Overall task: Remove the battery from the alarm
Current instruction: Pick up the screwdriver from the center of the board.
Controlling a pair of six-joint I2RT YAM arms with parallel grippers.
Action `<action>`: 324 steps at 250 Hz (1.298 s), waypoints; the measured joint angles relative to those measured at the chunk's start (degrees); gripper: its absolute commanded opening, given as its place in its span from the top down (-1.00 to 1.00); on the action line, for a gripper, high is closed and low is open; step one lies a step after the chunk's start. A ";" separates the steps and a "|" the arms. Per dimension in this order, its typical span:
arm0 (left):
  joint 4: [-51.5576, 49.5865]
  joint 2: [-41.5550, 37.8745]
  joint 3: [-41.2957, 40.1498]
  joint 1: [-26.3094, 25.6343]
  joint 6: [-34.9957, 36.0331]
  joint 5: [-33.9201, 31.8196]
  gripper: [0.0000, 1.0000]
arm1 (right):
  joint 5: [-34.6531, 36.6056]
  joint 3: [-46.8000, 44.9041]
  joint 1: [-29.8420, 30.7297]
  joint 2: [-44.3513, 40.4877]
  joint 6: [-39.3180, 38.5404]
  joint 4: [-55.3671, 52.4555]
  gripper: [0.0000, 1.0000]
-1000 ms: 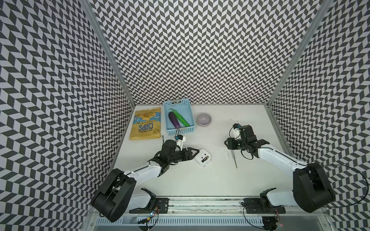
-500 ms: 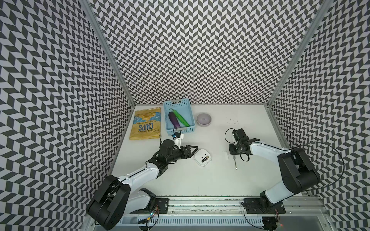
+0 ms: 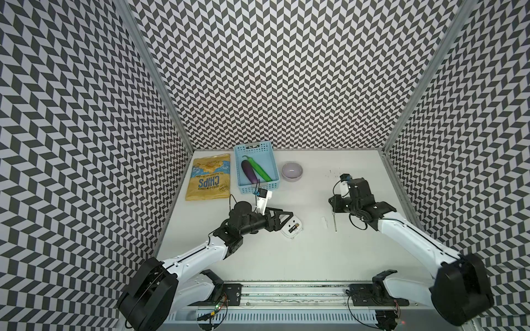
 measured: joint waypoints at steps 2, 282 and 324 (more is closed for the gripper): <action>0.28 0.31 0.24 -0.33 0.07 0.22 -0.47 | -0.37 0.00 0.00 -0.59 0.26 0.42 0.94; 14.29 18.78 13.38 -11.93 2.05 15.54 1.00 | -37.22 -8.09 -1.31 -13.14 11.19 23.63 -0.09; 15.43 18.71 13.62 -11.87 2.71 20.50 1.00 | -48.68 -7.19 -1.09 -10.47 9.40 26.12 0.33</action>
